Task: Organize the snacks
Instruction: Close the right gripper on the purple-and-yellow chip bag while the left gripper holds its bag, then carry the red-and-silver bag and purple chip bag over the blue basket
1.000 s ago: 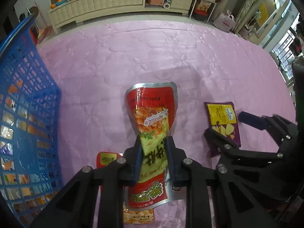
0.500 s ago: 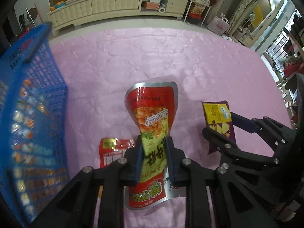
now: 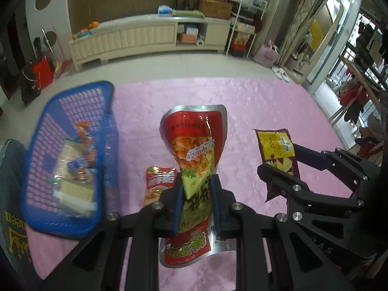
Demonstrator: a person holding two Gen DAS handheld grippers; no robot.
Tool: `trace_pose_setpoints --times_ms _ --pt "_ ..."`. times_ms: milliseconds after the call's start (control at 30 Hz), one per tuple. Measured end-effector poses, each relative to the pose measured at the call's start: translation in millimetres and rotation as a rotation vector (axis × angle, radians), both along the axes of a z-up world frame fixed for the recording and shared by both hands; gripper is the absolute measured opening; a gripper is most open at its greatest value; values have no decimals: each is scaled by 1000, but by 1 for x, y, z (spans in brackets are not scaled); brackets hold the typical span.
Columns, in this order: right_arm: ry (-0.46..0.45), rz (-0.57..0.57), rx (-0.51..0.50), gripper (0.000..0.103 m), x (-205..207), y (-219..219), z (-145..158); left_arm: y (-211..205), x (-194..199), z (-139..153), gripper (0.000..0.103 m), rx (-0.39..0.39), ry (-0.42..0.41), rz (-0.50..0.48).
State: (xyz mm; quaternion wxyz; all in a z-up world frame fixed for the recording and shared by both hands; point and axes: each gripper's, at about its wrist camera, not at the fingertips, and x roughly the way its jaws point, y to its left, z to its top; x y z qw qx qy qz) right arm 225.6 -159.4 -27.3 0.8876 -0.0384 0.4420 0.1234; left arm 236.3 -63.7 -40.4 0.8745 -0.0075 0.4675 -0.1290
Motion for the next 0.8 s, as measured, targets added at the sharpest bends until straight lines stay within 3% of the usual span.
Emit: trace_pose_setpoints --times_ms 400,800 --pt "-71 94 42 57 -20 64 46 90 -29 52 19 19 -106 91" --pt "-66 205 43 57 3 143 40 162 -16 45 20 40 -98 156"
